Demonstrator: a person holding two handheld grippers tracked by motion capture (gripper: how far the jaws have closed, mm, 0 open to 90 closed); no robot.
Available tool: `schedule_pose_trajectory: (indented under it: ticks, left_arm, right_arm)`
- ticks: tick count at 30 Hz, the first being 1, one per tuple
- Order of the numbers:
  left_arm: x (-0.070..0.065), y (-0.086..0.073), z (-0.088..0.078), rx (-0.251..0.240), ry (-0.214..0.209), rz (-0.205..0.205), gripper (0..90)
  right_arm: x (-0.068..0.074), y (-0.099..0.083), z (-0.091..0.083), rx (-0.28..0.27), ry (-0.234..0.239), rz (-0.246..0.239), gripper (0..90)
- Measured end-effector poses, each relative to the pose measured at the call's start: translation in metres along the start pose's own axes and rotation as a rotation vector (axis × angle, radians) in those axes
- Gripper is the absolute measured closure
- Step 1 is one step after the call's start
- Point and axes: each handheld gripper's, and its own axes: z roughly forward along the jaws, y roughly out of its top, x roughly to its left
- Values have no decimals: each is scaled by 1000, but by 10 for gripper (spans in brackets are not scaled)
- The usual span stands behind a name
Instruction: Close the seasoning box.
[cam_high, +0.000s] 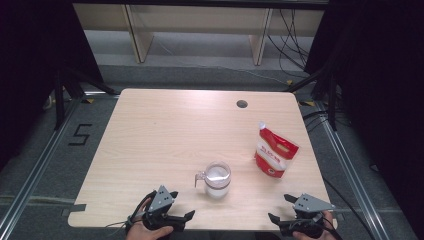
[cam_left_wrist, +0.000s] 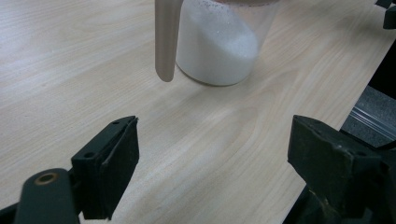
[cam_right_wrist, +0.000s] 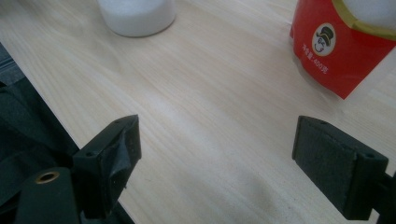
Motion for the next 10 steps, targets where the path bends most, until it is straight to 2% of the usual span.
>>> schedule_pose_trajectory:
  ticks: [2,5,7,9,10]
  left_arm:
    - [2,0,0,-4,0,15,164]
    - [1,-1,1,-5,4,-13,164]
    - [1,-1,2,-4,0,-10,164]
    - [2,-1,1,6,4,0,164]
    - [2,-1,1,6,4,0,165]
  right_arm:
    - [0,0,0,3,-3,4,162]
    - [0,0,0,0,-6,-5,161]
    - [2,0,-1,8,-13,28,161]
    - [-1,0,0,-4,-8,-1,161]
    - [-1,0,0,-1,-6,5,161]
